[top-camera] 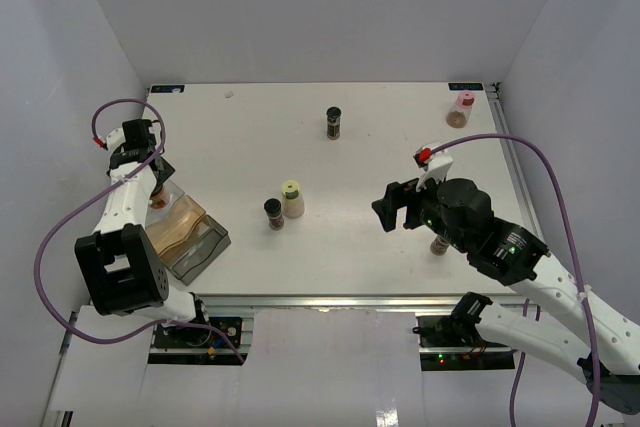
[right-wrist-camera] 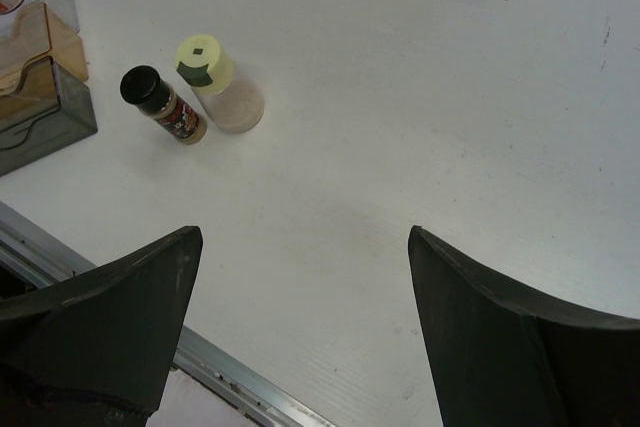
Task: Organize the condiment bottles
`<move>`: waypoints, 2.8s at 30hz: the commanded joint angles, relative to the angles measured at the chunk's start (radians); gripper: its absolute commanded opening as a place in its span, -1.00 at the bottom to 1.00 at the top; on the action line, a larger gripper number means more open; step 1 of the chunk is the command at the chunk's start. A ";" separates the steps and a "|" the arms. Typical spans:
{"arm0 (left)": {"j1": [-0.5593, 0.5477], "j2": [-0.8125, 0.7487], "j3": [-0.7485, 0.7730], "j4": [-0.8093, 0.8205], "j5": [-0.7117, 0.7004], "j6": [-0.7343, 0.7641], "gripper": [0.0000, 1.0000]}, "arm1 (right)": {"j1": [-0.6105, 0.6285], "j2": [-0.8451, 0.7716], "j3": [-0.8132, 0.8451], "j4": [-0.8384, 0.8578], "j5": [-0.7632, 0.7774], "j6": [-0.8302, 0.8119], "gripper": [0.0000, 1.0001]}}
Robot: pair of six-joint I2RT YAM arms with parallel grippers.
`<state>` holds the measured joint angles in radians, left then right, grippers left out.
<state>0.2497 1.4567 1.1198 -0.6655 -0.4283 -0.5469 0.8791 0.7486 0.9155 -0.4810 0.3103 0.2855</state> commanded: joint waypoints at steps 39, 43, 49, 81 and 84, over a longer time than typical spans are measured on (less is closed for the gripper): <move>0.049 0.021 -0.083 0.058 -0.012 -0.033 0.37 | 0.003 -0.080 0.008 -0.022 0.036 0.001 0.80; 0.049 0.018 -0.081 0.049 -0.015 -0.034 0.44 | 0.003 -0.089 0.006 -0.025 0.042 -0.001 0.80; 0.049 0.009 -0.046 0.007 -0.007 -0.032 0.62 | 0.003 -0.095 0.012 -0.034 0.058 -0.013 0.80; -0.494 -0.133 0.101 0.007 0.591 0.224 0.79 | 0.003 -0.062 -0.017 -0.005 0.046 -0.023 0.80; -0.546 -0.139 0.065 0.027 0.594 0.223 0.76 | 0.003 -0.070 -0.035 0.005 0.058 -0.022 0.80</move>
<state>-0.2586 1.3680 1.2245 -0.6695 0.1741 -0.3290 0.8791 0.6926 0.9020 -0.5209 0.3565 0.2764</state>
